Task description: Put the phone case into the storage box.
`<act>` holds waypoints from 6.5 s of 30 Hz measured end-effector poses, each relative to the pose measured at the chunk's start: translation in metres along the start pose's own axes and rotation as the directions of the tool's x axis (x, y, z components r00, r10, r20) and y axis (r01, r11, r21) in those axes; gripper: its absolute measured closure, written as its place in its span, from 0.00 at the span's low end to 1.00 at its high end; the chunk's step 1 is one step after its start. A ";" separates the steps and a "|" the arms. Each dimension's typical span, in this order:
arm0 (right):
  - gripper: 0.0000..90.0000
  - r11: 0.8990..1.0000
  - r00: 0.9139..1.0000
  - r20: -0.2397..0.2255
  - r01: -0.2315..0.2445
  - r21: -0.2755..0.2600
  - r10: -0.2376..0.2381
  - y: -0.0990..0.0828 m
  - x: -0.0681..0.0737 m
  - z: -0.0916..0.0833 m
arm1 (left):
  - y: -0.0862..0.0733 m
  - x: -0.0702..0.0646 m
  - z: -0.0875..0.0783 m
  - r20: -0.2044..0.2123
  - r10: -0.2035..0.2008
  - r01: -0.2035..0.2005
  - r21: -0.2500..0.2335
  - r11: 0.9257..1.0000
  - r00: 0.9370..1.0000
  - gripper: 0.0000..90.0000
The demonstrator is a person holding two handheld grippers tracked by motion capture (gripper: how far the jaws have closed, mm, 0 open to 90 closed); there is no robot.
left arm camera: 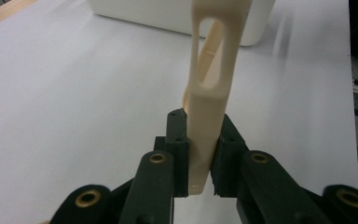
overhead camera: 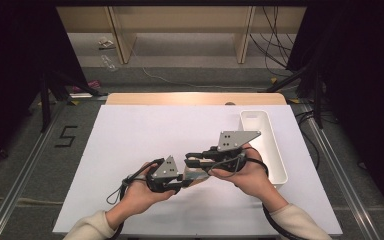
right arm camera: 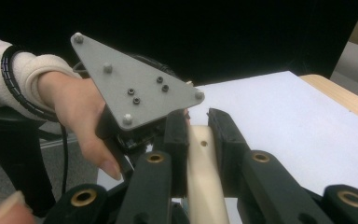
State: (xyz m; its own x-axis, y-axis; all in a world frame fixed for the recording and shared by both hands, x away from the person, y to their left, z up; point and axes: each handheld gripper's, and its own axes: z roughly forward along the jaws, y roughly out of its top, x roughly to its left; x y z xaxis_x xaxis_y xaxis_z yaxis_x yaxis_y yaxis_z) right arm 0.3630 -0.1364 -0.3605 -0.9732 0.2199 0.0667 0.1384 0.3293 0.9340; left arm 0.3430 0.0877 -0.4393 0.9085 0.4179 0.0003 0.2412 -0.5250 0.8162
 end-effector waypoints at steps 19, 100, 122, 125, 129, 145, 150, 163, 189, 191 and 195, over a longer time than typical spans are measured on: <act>0.75 1.000 1.000 0.021 0.004 -0.014 -0.003 -0.003 -0.004 0.001 | 0.001 -0.001 0.001 0.005 -0.004 0.003 0.018 1.000 1.000 0.88; 0.00 0.977 0.894 0.402 -0.154 -0.145 0.200 -0.027 -0.020 0.010 | 0.014 0.007 0.026 -0.119 -0.218 0.218 -0.016 0.976 0.969 0.88; 0.00 0.978 0.876 0.438 -0.153 -0.145 0.202 -0.029 -0.017 0.015 | 0.017 0.003 0.030 -0.121 -0.210 0.209 -0.019 0.978 0.970 0.88; 0.01 0.977 0.874 0.442 -0.152 -0.147 0.202 -0.029 -0.017 0.015 | 0.017 0.003 0.030 -0.123 -0.211 0.210 -0.021 0.977 0.970 0.88; 0.04 0.976 0.870 0.448 -0.155 -0.153 0.208 -0.029 -0.017 0.015 | 0.018 0.003 0.029 -0.126 -0.214 0.213 -0.024 0.977 0.969 0.88; 0.12 0.976 0.865 0.456 -0.148 -0.163 0.207 -0.030 -0.015 0.015 | 0.018 0.003 0.029 -0.126 -0.219 0.217 -0.030 0.976 0.967 0.88; 0.12 0.974 0.863 0.460 -0.143 -0.175 0.209 -0.030 -0.015 0.015 | 0.018 0.003 0.029 -0.129 -0.221 0.218 -0.037 0.975 0.967 0.88; 0.14 0.975 0.861 0.465 -0.136 -0.178 0.205 -0.028 -0.013 0.015 | 0.019 0.003 0.028 -0.133 -0.219 0.215 -0.045 0.976 0.967 0.87; 0.15 0.966 0.844 0.482 -0.148 -0.212 0.235 -0.024 -0.015 0.005 | 0.019 -0.003 0.014 -0.155 -0.118 0.112 -0.046 0.993 0.981 0.42; 0.15 0.966 0.843 0.484 -0.147 -0.211 0.234 -0.024 -0.015 0.004 | 0.018 -0.003 0.012 -0.151 -0.123 0.119 -0.035 0.992 0.981 0.33; 0.15 0.965 0.841 0.487 -0.147 -0.215 0.237 -0.023 -0.016 0.002 | 0.016 -0.003 0.008 -0.187 -0.089 0.091 0.000 0.996 0.978 0.12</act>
State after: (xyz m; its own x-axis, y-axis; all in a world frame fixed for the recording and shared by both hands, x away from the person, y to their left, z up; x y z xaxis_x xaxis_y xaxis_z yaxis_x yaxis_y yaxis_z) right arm 0.3759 -0.1455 -0.3838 -0.6962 0.7099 0.1063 0.2373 0.0879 0.9675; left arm 0.3465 0.0720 -0.4313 0.8036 0.5941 0.0353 0.3226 -0.4847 0.8130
